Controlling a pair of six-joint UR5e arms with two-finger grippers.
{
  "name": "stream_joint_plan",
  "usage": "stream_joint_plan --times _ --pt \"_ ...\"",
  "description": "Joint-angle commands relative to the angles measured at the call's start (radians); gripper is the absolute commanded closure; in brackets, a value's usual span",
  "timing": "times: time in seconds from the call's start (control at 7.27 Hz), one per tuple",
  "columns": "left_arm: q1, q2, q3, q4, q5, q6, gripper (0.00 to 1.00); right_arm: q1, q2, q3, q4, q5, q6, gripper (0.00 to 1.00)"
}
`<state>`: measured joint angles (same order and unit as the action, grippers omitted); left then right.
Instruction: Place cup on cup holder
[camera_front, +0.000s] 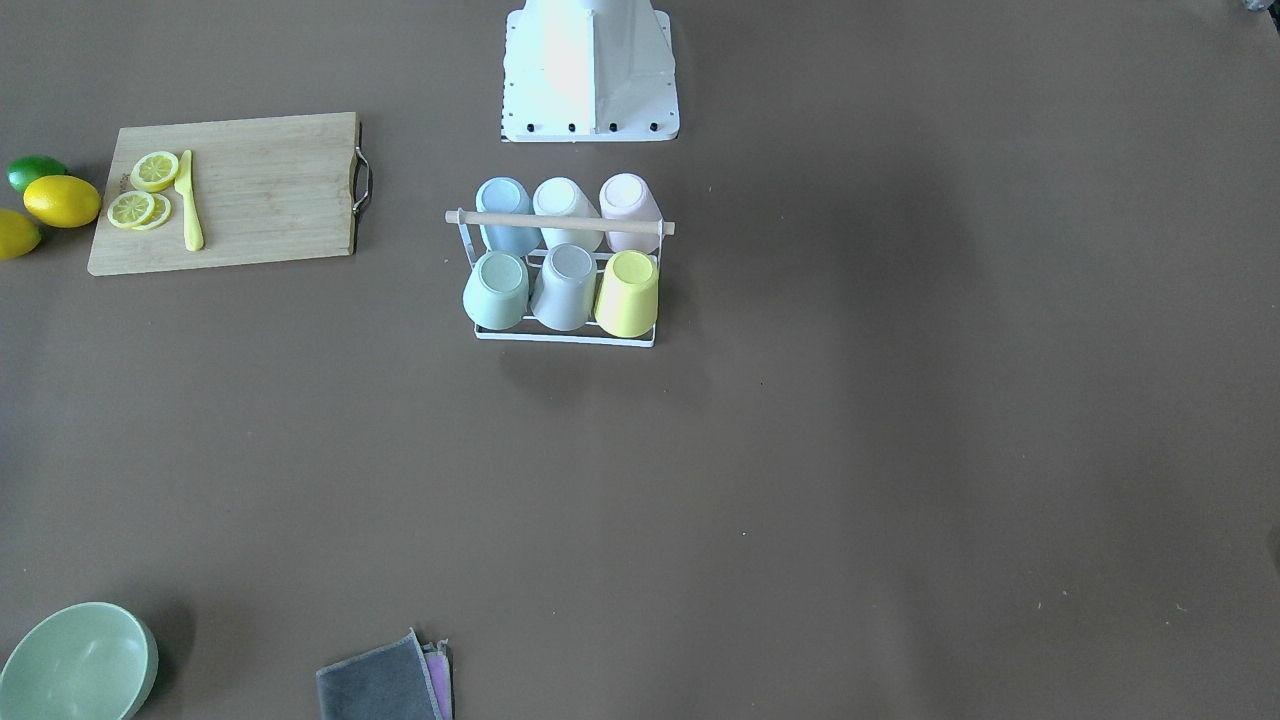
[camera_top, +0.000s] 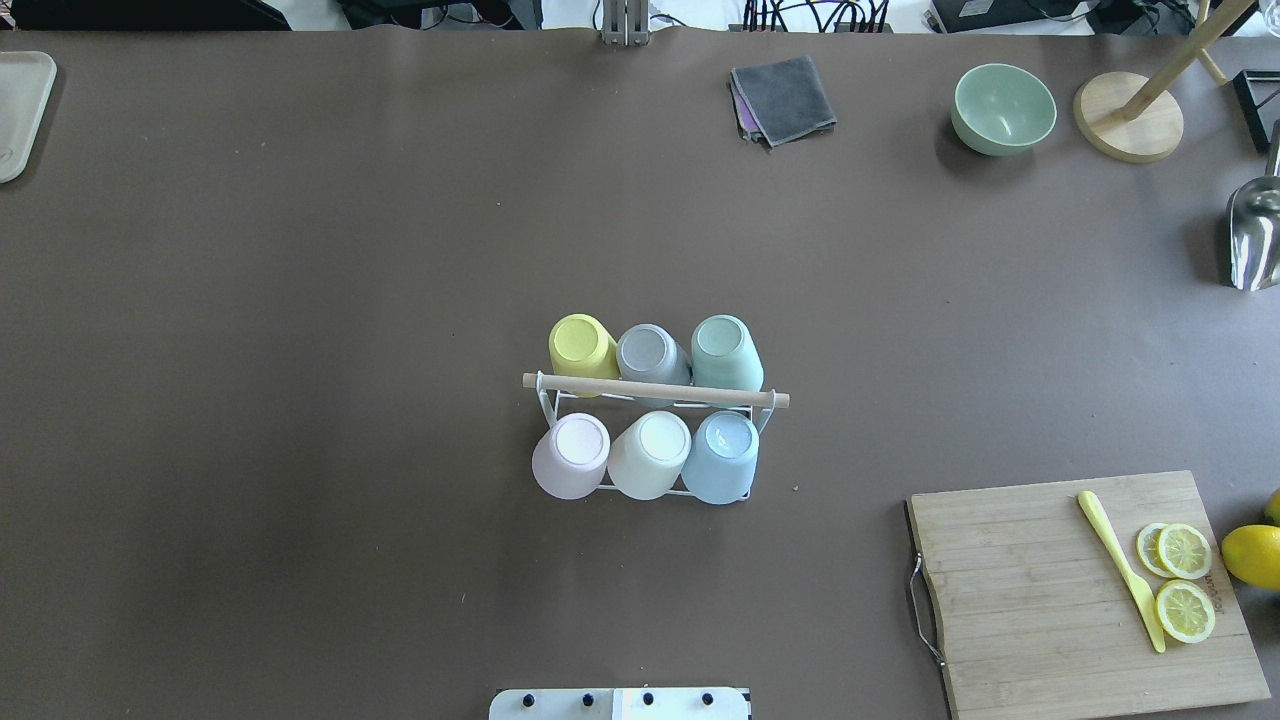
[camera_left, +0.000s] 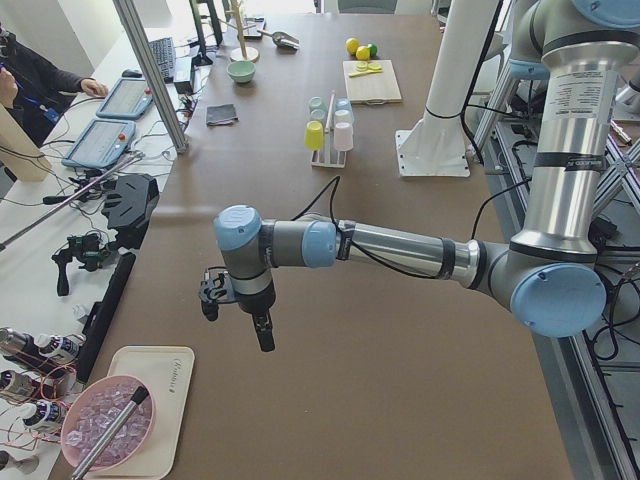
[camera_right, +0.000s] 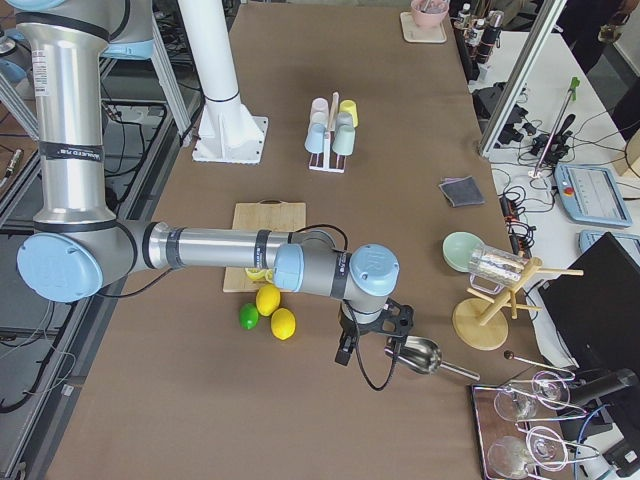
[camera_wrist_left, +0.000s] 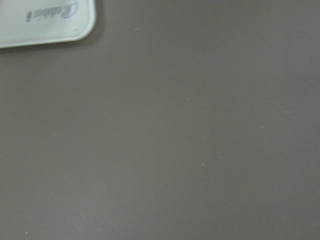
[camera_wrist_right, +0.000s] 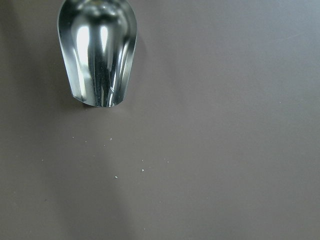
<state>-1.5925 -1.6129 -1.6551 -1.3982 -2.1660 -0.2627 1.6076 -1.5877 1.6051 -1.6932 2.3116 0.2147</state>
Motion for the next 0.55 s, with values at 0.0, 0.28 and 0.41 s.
stream_joint_plan --times 0.0,0.28,0.41 --pt "-0.119 0.044 -0.002 0.001 -0.002 0.234 0.02 0.000 0.000 0.001 0.001 0.000 0.000 0.00" --pt "-0.122 0.041 -0.008 0.001 -0.017 0.374 0.02 0.000 0.000 0.004 0.000 0.002 0.000 0.00" --pt "-0.119 0.033 -0.006 -0.002 -0.097 0.441 0.02 0.000 0.000 0.004 0.001 0.003 0.000 0.00"
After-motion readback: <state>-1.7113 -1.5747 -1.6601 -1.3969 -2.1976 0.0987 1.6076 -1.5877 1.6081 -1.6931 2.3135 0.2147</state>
